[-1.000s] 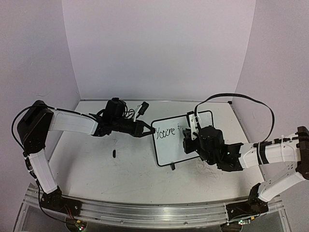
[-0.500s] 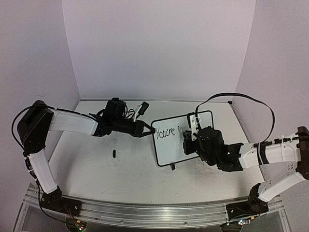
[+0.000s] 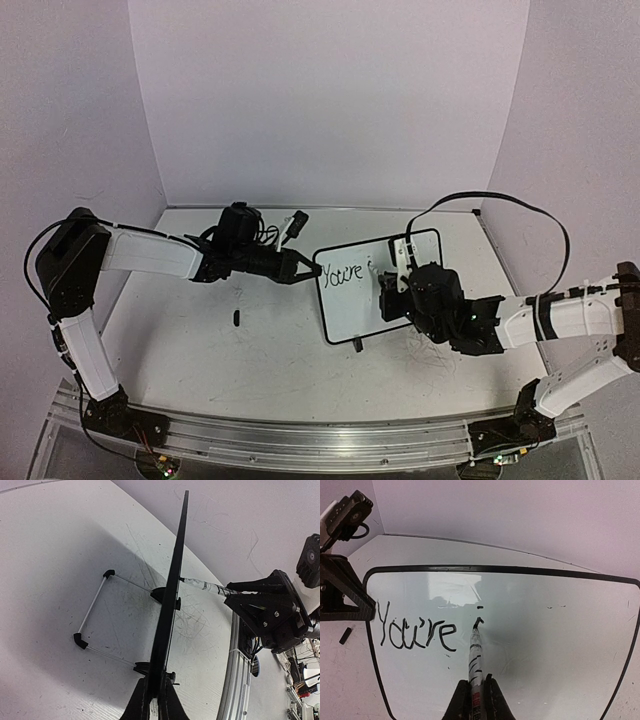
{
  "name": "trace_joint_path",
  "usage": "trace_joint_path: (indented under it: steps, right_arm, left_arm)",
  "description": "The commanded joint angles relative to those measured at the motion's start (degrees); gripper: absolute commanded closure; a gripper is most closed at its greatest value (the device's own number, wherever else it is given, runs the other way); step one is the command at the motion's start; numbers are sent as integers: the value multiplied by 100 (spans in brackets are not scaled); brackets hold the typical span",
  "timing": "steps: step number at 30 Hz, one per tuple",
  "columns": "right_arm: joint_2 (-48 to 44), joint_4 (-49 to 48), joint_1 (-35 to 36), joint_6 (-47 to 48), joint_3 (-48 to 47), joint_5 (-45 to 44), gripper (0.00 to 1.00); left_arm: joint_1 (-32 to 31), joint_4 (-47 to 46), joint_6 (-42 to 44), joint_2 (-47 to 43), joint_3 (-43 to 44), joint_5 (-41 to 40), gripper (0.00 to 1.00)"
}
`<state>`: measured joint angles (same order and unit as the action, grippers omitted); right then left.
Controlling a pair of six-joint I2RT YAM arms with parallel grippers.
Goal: Write a sentence on the whiteboard
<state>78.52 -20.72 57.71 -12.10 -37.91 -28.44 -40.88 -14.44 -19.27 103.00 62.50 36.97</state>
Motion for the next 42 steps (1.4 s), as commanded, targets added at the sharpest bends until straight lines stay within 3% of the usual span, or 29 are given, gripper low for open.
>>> trace_joint_path:
  steps: [1,20,29,42]
  right_arm:
    - [-64,321,40,-139,88,67,100]
    - [-213,405,94,-237,95,30,100]
    - [-722,46,24,-22,129,96,100]
    - [-324,-89,-103,186,-144,-32,100]
  left_arm:
    - [54,241,186,-236,-38,-304,100]
    - [29,248,213,-226,-38,-315,100]
    - [20,246,213,-236,-38,-325,100]
    - [19,254,230,-255,-43,-338,100]
